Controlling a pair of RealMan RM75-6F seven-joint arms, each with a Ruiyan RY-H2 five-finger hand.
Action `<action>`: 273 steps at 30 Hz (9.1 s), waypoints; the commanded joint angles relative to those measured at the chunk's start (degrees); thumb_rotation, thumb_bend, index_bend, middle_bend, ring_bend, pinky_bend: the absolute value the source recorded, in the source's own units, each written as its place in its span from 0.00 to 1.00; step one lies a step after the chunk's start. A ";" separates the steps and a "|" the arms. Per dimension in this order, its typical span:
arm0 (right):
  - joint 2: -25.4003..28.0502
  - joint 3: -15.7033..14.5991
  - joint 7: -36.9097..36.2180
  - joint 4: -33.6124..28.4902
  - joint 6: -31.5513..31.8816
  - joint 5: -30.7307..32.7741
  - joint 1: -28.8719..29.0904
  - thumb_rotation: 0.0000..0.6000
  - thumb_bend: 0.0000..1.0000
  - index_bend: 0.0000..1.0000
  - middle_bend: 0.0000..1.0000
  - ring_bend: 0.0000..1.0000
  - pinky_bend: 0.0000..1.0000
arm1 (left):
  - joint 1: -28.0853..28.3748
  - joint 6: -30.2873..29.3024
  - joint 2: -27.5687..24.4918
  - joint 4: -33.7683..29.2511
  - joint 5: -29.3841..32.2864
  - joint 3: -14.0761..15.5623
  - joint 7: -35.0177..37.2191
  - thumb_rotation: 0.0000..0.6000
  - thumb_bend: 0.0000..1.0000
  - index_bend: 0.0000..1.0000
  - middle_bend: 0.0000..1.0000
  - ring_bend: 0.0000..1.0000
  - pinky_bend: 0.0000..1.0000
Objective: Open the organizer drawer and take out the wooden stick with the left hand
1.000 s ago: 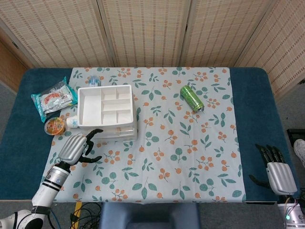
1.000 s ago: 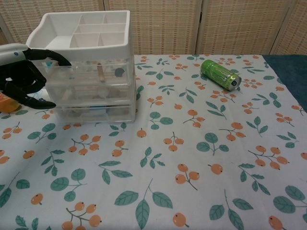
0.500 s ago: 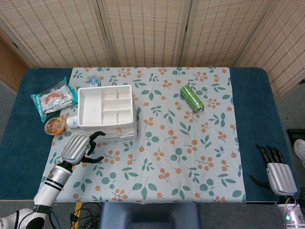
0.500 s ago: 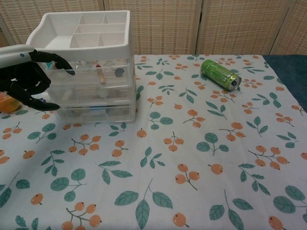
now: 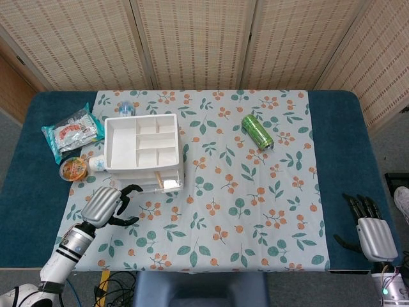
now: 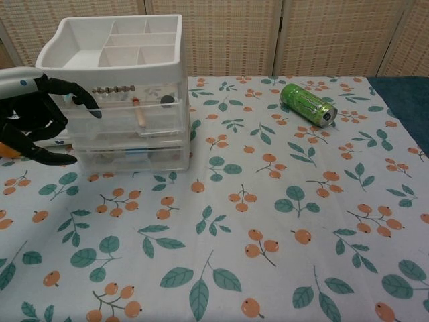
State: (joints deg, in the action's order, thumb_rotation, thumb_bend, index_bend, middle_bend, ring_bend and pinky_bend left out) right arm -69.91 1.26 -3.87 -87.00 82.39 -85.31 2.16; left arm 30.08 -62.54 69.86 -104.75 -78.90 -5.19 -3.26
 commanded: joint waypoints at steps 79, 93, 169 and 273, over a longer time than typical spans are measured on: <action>0.45 0.24 0.74 -0.66 -0.32 0.55 0.17 1.00 0.18 0.06 0.14 0.10 0.03 | -4.53 -2.19 -3.11 -7.65 -7.66 6.51 -1.95 1.00 0.16 0.35 0.84 0.96 1.00; 0.44 0.26 0.18 -0.50 -0.13 0.33 0.14 1.00 0.18 0.06 0.14 0.10 0.03 | -5.79 -4.00 -3.74 -8.40 -8.34 6.64 -3.45 1.00 0.16 0.25 0.84 0.96 1.00; 0.75 -0.17 0.96 -1.45 -0.35 0.29 0.04 1.00 0.18 0.06 0.14 0.10 0.03 | 16.82 -3.84 2.09 29.09 -31.09 4.49 5.15 1.00 0.17 0.37 0.88 0.96 1.00; 0.91 0.35 1.11 -1.43 -0.73 1.71 -0.25 1.00 0.18 0.06 0.14 0.11 0.03 | 20.36 1.02 2.83 26.35 -25.25 7.50 -0.18 1.00 0.36 0.55 0.88 0.96 1.00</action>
State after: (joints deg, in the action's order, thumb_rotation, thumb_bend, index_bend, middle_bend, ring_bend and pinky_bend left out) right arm -69.00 1.62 -2.75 -88.44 81.66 -83.61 1.91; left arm 50.49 -61.44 72.76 -78.35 -104.12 2.32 -3.42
